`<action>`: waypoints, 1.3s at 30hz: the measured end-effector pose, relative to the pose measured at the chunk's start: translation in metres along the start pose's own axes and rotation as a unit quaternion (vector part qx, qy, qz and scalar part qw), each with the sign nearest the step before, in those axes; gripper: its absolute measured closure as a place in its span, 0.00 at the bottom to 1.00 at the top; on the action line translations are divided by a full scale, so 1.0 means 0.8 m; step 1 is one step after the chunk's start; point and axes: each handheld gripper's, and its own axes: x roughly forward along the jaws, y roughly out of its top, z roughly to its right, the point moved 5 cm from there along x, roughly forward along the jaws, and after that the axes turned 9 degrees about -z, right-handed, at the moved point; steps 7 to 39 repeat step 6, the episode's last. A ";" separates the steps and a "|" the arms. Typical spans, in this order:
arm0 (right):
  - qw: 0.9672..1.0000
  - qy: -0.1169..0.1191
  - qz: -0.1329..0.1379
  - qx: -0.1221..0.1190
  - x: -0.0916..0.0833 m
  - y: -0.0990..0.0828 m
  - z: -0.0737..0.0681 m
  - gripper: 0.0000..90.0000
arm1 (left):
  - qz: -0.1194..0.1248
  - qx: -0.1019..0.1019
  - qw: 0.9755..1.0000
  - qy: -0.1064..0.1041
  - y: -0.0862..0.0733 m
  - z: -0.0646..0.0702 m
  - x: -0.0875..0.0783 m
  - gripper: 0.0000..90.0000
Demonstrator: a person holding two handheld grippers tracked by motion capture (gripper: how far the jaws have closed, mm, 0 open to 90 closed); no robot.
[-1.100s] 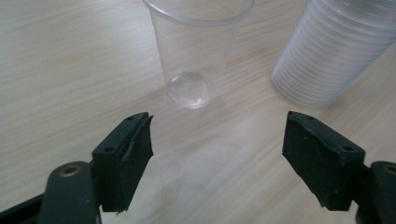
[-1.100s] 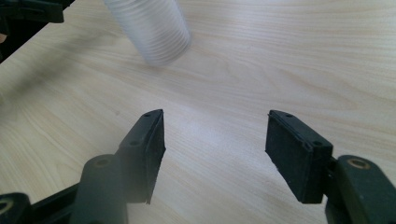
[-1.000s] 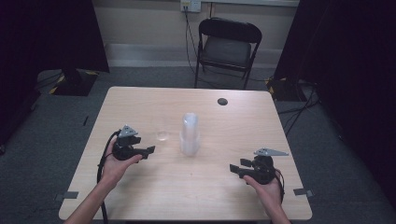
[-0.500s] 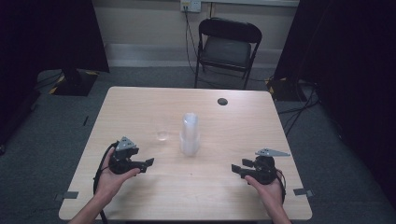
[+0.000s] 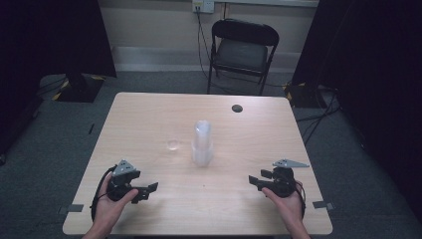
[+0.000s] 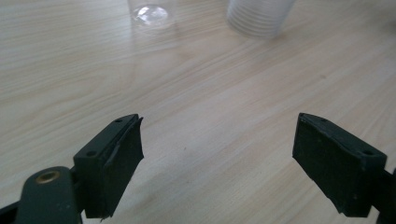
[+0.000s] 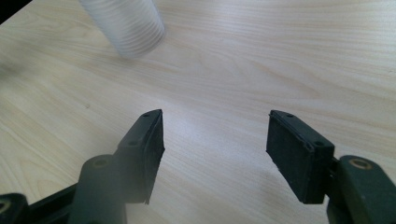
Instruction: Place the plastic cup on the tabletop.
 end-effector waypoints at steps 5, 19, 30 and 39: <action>1.000 -0.019 -0.007 -0.009 0.005 -0.002 0.005 0.39 | -0.005 0.003 1.000 0.016 -0.004 -0.011 0.009 0.18; 1.000 -0.020 -0.008 -0.008 0.006 -0.003 0.006 0.39 | -0.003 -0.001 1.000 0.015 -0.005 -0.013 0.010 0.18; 1.000 -0.020 -0.008 -0.008 0.006 -0.003 0.006 0.39 | -0.003 -0.001 1.000 0.015 -0.005 -0.013 0.010 0.18; 1.000 -0.020 -0.008 -0.008 0.006 -0.003 0.006 0.39 | -0.003 -0.001 1.000 0.015 -0.005 -0.013 0.010 0.18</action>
